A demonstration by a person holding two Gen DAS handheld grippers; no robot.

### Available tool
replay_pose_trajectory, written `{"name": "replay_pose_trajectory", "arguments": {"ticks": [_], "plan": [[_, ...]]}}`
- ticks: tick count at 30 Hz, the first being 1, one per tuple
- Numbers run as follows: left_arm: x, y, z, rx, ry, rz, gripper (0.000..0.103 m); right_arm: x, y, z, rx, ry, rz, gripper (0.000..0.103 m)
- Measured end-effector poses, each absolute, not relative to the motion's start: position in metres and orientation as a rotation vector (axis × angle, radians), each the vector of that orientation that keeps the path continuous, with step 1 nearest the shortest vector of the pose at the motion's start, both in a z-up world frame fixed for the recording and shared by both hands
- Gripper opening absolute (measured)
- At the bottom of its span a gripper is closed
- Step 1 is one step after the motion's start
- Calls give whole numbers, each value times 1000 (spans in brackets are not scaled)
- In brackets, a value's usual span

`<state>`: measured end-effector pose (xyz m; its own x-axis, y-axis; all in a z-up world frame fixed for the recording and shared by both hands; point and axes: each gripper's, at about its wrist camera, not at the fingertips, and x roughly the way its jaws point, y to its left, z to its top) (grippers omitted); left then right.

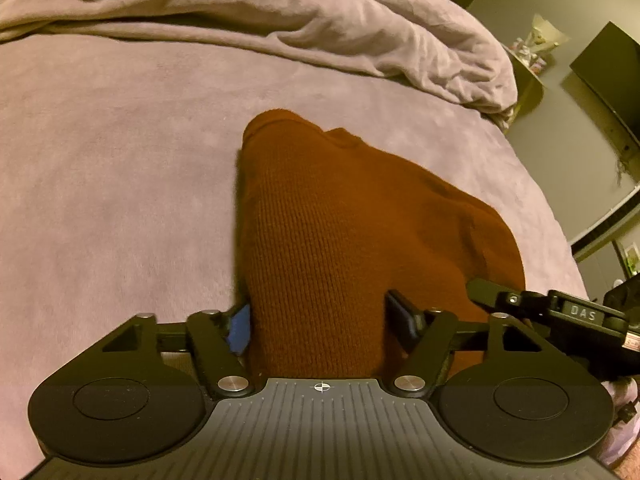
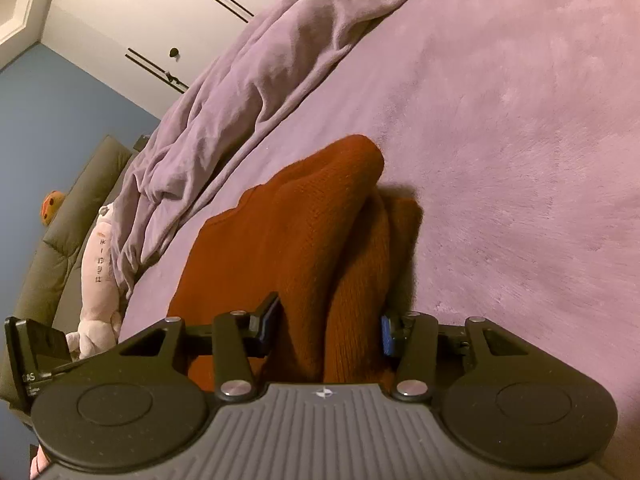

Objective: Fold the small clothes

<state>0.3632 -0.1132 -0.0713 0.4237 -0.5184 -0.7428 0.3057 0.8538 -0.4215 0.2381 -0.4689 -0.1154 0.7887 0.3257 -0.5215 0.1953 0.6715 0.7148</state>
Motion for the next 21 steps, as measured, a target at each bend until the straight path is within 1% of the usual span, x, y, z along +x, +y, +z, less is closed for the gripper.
{"name": "replay_pose_trajectory", "arguments": {"ticks": [1, 2, 5, 8, 13, 16, 19, 21], "plan": [[363, -112, -69, -238, 1004, -527, 62, 238, -468, -115, 857, 674, 82, 37], [362, -110, -68, -245, 1001, -533, 57, 238, -466, -114, 861, 672, 80, 35], [361, -103, -63, -260, 999, -549, 50, 238, -460, -105, 861, 665, 84, 33], [359, -97, -59, -275, 1003, -551, 47, 241, -452, -92, 847, 654, 100, 33], [347, -83, -43, -286, 984, -541, 46, 243, -432, -67, 817, 638, 141, 32], [337, -62, -29, -275, 962, -512, 46, 246, -414, -57, 814, 652, 207, 32], [328, -31, -21, -285, 961, -454, 46, 251, -394, -55, 810, 659, 265, 32], [324, -15, -23, -269, 966, -395, 49, 255, -383, -59, 820, 670, 289, 32]]}}
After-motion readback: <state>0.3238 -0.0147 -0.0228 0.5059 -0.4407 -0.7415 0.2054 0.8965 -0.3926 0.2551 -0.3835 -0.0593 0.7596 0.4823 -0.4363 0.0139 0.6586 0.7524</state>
